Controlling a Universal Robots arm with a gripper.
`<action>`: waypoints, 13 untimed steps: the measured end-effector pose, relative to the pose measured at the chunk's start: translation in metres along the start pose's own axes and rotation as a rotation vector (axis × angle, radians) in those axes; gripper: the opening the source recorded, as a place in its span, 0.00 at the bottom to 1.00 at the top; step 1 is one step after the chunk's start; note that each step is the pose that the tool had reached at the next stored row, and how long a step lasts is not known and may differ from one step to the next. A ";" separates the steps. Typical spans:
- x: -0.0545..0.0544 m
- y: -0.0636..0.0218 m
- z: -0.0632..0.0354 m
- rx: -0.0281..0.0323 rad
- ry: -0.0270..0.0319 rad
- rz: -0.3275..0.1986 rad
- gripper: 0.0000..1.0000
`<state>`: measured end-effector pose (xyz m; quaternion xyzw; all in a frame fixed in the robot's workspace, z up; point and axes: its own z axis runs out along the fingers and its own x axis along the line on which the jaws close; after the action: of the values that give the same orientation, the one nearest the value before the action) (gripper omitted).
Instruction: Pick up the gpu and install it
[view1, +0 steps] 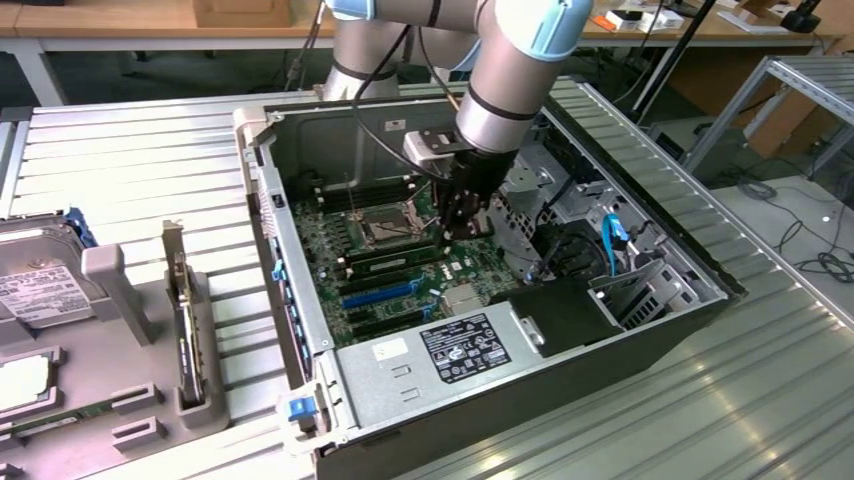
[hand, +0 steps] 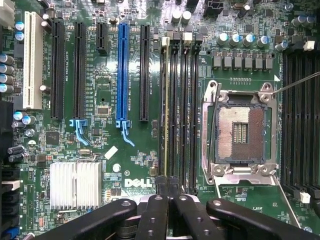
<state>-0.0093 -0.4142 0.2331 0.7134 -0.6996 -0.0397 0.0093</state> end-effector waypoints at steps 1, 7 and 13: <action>0.000 -0.0003 -0.0037 -0.0011 0.0012 0.000 0.11; 0.000 0.0126 -0.0085 -0.0015 -0.0058 0.000 0.11; -0.001 0.0414 -0.0100 0.0012 -0.0281 -0.002 0.11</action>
<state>-0.0498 -0.4144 0.2460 0.7134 -0.6990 -0.0493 -0.0011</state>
